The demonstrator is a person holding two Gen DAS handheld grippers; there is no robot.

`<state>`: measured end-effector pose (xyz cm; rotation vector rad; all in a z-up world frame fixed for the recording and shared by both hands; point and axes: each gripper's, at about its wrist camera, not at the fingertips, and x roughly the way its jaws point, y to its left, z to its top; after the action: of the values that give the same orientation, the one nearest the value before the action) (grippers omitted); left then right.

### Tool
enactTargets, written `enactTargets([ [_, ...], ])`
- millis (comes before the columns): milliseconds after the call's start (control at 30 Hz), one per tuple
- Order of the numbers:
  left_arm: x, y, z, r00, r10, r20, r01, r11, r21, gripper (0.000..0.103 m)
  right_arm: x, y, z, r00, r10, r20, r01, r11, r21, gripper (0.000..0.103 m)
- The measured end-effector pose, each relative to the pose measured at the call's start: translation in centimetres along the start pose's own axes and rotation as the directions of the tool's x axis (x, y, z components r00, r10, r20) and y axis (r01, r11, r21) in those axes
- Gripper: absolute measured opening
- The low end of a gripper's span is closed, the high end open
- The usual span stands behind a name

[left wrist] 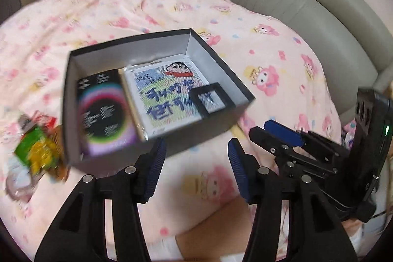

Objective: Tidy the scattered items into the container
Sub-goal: 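Lower the black frame into the black box and open the right tool, then move the right tool to the clear phone case on the blanket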

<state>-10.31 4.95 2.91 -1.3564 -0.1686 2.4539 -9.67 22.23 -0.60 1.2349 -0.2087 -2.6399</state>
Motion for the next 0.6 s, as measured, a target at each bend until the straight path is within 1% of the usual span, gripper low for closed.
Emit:
enactTargets([
  [67, -1.3, -0.4, -1.5, 1.0, 0.005, 0.01, -0.005, 1.0, -0.005, 0.054, -1.4, 1.1, -0.9, 1.0, 0.013, 0.006, -0.012, 1.0, -0.023, 0.029],
  [200, -2.1, -1.1, -3.9, 1.0, 0.009, 0.016, -0.009, 1.0, -0.018, 0.054, -2.8, 3.0, -1.8, 0.999, 0.03, 0.015, -0.029, 0.997, -0.065, 0.03],
  [333, -3.5, -0.4, -5.4, 0.999, 0.033, 0.021, -0.032, 0.998, -0.049, 0.054, -3.9, 5.1, -2.8, 0.999, 0.034, 0.026, -0.031, 0.993, -0.11, 0.03],
  [467, -5.5, 1.8, -6.7, 0.998, 0.05, 0.028, -0.047, 0.994, -0.095, 0.054, -3.8, 7.4, -3.2, 0.997, 0.071, -0.001, -0.07, 0.988, -0.137, 0.03],
  [600, -8.0, 5.5, -8.3, 0.995, 0.089, 0.043, -0.081, 0.983, -0.166, 0.053, -3.1, 11.6, -3.3, 0.992, 0.119, -0.03, -0.122, 0.969, -0.213, 0.03],
])
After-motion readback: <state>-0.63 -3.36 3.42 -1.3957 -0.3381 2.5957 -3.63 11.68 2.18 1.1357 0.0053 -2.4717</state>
